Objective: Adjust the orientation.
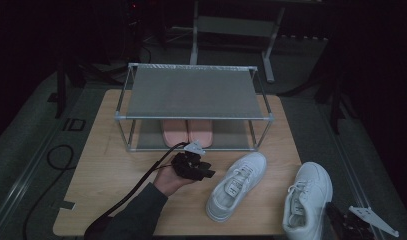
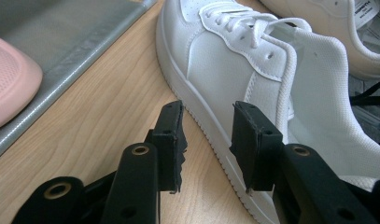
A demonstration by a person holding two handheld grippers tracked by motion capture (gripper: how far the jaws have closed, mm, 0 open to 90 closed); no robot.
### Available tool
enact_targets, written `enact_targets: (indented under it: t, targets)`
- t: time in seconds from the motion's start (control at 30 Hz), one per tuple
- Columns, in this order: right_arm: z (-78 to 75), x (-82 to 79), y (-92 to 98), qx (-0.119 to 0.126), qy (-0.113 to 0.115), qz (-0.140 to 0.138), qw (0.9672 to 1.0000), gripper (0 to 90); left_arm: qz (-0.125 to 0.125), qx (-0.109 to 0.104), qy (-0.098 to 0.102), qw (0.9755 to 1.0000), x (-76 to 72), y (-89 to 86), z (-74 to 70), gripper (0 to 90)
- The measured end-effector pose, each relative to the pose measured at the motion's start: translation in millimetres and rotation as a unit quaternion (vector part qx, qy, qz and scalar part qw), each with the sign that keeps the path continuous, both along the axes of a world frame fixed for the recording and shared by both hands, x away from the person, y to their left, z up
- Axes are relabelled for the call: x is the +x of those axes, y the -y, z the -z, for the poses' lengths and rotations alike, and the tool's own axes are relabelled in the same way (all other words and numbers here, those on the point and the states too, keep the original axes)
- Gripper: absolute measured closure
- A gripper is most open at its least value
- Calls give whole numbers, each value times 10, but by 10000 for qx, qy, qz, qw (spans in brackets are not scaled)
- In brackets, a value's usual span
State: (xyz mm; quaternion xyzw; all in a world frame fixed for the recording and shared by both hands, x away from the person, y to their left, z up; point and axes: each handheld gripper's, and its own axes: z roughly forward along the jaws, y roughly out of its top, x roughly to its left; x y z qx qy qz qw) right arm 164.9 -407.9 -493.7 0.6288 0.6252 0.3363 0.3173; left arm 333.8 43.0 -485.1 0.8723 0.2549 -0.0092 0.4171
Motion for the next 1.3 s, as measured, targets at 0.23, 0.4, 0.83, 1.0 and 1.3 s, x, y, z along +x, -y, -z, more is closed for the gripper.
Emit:
enact_targets:
  t: [0.23,0.4,0.83,1.0,1.3]
  targets:
    - [50,-15,48,6,-70,126,9999,900,10,-38,-27,10000,4,0,2,636]
    - [41,-2,50,8,-141,105,9998,900,23,-22,-47,10000,7,6,10,636]
    - [147,65,14,60,-267,-22,9996,900,4,-30,-58,10000,13,1,7,636]
    - [180,68,-86,89,-288,-175,9994,900,17,-31,-51,10000,13,-6,0,635]
    - [191,188,-171,97,-311,-325,9989,900,10,-37,-77,10000,17,5,16,635]
